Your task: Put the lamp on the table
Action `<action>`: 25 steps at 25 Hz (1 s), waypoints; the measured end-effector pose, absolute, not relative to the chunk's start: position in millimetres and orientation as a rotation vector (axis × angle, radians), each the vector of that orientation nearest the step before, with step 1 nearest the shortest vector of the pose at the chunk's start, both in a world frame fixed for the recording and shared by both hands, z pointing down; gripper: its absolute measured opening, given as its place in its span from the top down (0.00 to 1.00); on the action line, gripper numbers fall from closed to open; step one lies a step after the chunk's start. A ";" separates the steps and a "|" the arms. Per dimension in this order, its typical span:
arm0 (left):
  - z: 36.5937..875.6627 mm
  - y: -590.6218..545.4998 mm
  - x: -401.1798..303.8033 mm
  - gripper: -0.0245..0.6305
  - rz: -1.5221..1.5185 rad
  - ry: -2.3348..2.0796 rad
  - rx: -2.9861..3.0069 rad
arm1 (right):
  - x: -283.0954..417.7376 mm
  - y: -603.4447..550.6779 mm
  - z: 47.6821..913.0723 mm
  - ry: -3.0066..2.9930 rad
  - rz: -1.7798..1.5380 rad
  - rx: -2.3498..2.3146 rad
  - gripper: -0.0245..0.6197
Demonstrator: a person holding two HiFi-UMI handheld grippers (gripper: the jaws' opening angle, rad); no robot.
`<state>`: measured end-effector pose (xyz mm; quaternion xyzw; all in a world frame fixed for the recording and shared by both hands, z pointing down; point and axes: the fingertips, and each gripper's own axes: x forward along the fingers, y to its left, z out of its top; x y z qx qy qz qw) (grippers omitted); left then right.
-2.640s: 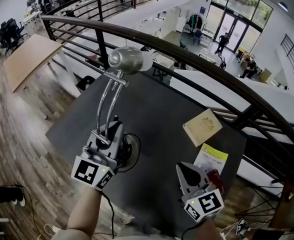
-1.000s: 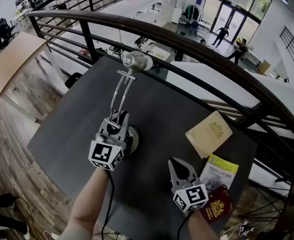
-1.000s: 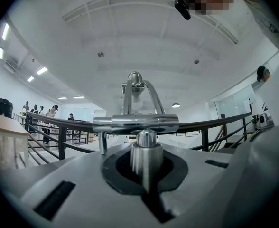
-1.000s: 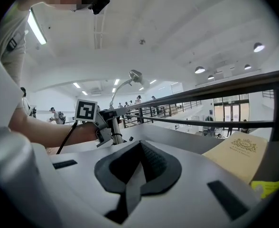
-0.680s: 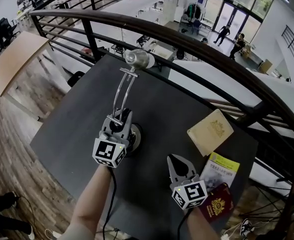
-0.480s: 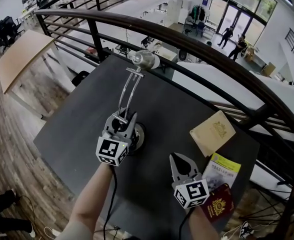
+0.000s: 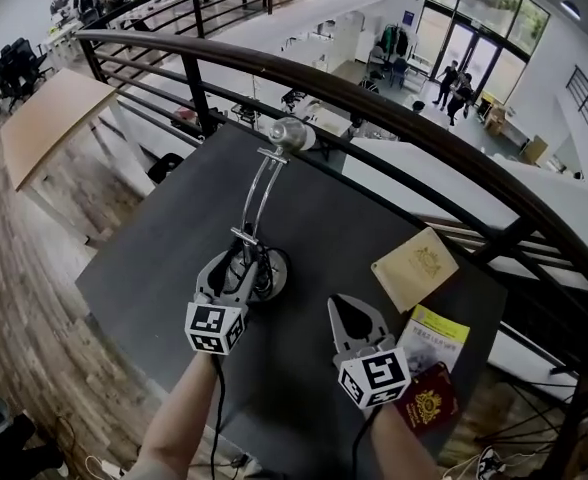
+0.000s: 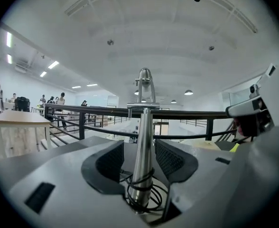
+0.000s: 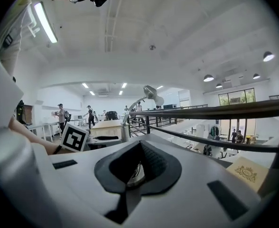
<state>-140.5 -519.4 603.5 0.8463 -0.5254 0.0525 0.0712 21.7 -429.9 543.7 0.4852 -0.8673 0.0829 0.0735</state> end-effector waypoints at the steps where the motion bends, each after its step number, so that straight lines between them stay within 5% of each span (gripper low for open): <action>1: 599.9 -511.9 -145.3 0.67 0.159 -1.589 2.519 | 19.1 -429.1 536.9 -2.610 0.241 1.453 0.96; 25: 306.6 -283.9 -105.8 0.68 -0.034 -1.549 2.830 | 10.3 -277.1 290.4 -2.750 -0.221 1.446 0.96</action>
